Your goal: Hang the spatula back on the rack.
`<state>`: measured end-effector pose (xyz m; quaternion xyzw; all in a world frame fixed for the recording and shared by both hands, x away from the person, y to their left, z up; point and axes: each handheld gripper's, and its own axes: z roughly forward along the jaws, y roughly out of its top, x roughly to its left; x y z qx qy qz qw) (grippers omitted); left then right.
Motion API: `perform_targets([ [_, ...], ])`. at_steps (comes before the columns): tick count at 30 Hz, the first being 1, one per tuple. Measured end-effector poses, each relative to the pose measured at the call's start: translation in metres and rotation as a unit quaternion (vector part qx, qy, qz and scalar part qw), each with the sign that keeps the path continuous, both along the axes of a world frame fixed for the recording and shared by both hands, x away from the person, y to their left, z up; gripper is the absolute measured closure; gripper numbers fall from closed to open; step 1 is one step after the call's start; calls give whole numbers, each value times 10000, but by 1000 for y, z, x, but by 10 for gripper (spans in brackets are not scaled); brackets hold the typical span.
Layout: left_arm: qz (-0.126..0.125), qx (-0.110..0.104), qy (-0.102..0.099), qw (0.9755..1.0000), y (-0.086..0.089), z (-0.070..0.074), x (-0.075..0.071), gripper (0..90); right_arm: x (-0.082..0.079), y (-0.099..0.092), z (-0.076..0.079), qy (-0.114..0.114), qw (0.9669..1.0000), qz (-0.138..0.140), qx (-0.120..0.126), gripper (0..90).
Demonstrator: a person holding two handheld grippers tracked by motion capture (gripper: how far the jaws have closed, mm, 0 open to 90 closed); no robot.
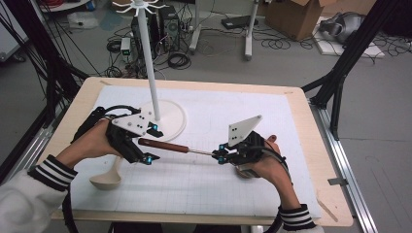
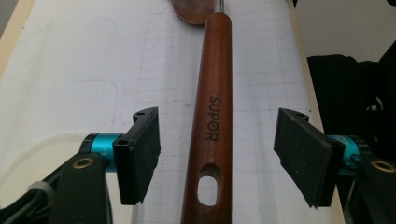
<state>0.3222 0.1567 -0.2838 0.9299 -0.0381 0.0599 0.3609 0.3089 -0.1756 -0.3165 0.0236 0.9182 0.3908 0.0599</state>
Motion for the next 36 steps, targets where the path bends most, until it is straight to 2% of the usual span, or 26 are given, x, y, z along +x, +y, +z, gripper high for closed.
perform_targets([
  [6,-8,-64,38,10000,0,0,1,353,-1,-1,0,-25,10000,-3,0,850],
  [10,-93,58,4,9999,-2,-1,0,427,-1,0,-1,-8,10000,14,-27,850],
  [16,-174,181,93,9996,-4,-2,1,551,-1,2,-2,-10,10000,48,-71,850],
  [22,-188,180,138,9996,-3,-2,0,658,0,4,-3,-1,9999,108,-108,849],
  [26,-213,221,94,9995,-3,-2,-1,717,0,5,-4,-2,9998,156,-119,849],
  [32,-209,295,97,9993,-4,-2,-1,723,0,6,-5,14,9997,179,-138,849],
  [33,-167,244,72,9995,-4,-3,-2,724,0,6,-5,24,9997,178,-150,849],
  [35,-173,296,126,9993,-5,-2,-2,726,0,6,-5,24,9998,171,-140,848],
  [36,-193,319,61,9993,-5,-1,-2,726,1,6,-6,51,9997,193,-143,848],
])
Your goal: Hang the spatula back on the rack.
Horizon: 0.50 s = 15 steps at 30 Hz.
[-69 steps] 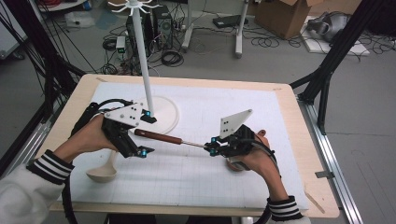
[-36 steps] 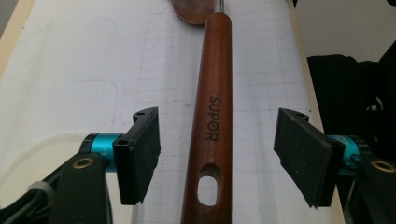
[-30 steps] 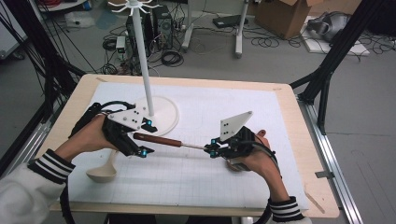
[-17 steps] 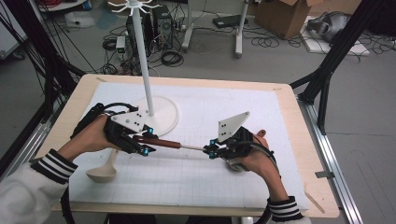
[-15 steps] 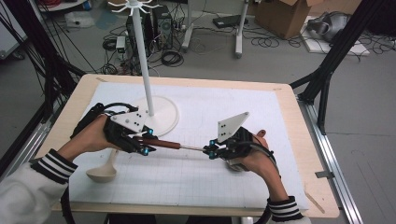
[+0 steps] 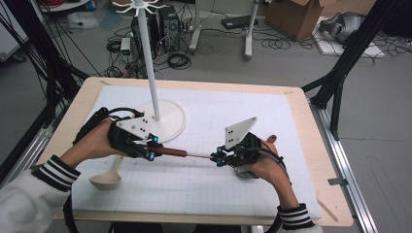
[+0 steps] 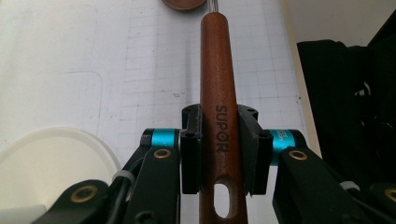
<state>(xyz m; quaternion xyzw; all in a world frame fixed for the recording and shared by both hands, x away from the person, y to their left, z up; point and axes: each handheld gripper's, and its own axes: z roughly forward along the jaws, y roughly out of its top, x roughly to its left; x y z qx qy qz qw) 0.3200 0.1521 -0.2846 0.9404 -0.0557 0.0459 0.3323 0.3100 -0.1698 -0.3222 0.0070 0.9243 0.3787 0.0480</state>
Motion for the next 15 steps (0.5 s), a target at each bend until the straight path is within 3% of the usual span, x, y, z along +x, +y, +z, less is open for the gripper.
perform_targets([
  [5,47,14,61,10000,-2,4,-1,728,1,1,-2,11,10000,10,-20,846],
  [15,44,248,-41,9997,-8,14,-3,729,2,1,-5,51,10000,37,-2,844],
])
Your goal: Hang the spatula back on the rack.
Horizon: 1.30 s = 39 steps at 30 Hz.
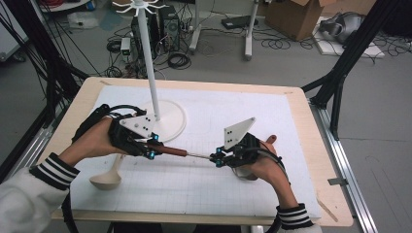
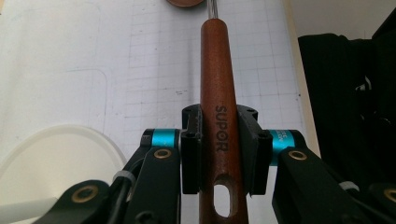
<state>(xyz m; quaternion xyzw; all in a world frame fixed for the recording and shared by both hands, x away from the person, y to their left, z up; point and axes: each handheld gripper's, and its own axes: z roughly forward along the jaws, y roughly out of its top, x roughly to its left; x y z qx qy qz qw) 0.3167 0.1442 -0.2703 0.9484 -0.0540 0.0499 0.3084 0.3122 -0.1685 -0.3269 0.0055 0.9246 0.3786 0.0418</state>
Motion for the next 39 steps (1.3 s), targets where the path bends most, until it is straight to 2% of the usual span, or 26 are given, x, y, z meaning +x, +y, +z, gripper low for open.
perform_targets([
  [15,35,95,-84,9999,-4,7,-3,730,-1,-2,1,-76,9999,-59,85,817],
  [19,97,135,-123,9998,-5,7,-3,731,-1,-2,0,-80,9999,-67,121,754],
  [20,208,71,-89,9997,-5,6,-4,731,-1,-1,0,-39,9999,-76,126,739],
  [23,203,178,-140,9995,-5,6,-1,731,-1,0,-1,-47,9999,-78,99,671],
  [24,221,192,-76,9995,-4,6,-1,731,-1,0,-1,-56,9998,-105,138,660],
  [29,197,155,-84,9996,-3,7,-1,731,0,-1,0,-58,9997,-139,197,629],
  [31,267,86,-46,9996,-3,7,-2,731,0,-1,0,-76,9996,-160,228,624],
  [33,201,142,-82,9997,-3,8,-1,730,0,-2,1,-76,9995,-162,272,616],
  [36,224,111,-82,9997,-3,8,-2,730,0,-2,2,-108,9991,-234,327,553],
  [39,192,115,-74,9997,-4,9,-3,730,0,-2,3,-150,9980,-444,428,425],
])
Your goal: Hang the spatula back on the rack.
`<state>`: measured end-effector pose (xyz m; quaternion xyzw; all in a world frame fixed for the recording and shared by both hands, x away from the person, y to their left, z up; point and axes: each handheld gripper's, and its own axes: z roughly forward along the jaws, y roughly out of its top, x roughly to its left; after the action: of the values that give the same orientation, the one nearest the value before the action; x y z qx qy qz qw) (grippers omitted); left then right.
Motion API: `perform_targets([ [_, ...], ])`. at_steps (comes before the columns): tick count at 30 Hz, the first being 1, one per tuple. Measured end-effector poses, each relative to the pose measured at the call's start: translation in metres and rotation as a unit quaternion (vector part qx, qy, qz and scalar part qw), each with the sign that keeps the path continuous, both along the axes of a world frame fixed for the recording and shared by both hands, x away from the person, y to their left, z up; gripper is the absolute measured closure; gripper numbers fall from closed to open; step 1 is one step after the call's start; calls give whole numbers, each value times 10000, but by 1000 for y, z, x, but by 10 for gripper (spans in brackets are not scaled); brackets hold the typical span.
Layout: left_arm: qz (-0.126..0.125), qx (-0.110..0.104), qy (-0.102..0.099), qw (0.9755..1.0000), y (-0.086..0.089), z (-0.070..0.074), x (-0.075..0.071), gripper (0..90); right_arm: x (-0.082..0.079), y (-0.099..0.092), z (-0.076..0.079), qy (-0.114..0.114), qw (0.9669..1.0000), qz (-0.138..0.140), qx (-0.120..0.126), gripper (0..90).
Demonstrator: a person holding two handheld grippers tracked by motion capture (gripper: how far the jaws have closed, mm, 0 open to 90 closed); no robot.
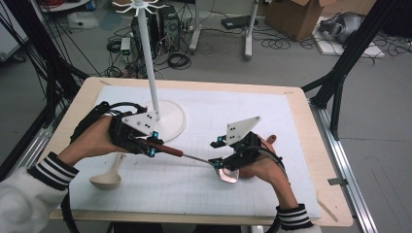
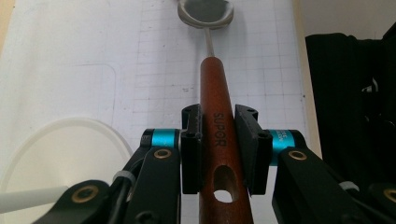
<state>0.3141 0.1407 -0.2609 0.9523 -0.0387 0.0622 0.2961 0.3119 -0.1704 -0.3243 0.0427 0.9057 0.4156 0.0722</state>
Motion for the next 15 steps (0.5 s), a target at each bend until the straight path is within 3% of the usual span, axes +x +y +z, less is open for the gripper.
perform_targets([
  [7,-32,16,-42,10000,-2,3,-2,730,-1,10,-2,-136,9998,-111,87,142],
  [11,16,-67,-48,10000,-3,3,-4,730,-1,20,-2,-148,9998,31,138,108],
  [15,-81,19,-89,9999,-4,5,-3,730,-1,31,1,-115,9994,189,260,107],
])
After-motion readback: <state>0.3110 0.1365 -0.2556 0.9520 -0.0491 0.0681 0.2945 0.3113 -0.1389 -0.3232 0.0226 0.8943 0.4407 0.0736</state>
